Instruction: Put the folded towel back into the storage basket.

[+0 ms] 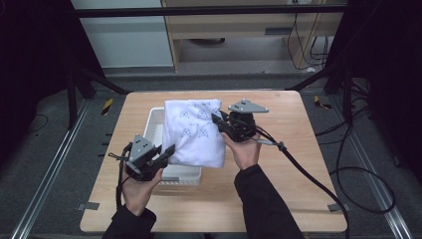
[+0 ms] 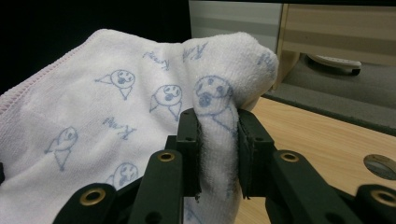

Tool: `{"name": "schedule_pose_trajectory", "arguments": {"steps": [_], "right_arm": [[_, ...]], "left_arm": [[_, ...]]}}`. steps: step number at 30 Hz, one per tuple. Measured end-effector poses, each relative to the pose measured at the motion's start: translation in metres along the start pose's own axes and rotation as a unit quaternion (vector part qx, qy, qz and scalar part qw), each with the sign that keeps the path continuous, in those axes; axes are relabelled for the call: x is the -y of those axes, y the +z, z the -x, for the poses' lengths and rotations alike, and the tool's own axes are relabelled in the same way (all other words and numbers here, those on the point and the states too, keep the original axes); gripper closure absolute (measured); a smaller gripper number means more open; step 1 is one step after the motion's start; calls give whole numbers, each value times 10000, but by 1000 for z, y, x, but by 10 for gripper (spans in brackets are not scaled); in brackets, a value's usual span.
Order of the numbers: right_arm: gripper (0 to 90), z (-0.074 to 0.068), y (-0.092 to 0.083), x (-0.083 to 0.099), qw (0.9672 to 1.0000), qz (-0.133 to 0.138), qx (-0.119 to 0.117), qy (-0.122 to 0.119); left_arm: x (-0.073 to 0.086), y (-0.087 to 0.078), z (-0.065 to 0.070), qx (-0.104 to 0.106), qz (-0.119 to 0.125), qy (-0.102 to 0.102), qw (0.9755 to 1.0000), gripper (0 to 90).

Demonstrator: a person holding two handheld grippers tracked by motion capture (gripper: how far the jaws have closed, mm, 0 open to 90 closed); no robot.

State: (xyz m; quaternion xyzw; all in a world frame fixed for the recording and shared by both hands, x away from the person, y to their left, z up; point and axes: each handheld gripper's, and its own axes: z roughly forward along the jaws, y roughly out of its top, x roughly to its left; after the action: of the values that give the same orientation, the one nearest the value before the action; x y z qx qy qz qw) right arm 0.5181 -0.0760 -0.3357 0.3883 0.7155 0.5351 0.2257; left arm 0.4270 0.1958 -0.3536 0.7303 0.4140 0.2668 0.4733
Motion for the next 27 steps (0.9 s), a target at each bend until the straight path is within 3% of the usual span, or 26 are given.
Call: {"name": "schedule_pose_trajectory", "arguments": {"steps": [9, 20, 27], "right_arm": [[734, -16, 20, -3, 9999, -40, -86, -49], [733, -27, 36, -8, 9998, -80, -125, -143], [733, -28, 48, -3, 9997, -96, -202, -9]], "left_arm": [[8, -7, -18, -169, -34, -86, 9998, 742], [12, -12, -29, -267, -24, -85, 9996, 742], [15, -13, -38, -344, -73, -98, 9993, 742]]}}
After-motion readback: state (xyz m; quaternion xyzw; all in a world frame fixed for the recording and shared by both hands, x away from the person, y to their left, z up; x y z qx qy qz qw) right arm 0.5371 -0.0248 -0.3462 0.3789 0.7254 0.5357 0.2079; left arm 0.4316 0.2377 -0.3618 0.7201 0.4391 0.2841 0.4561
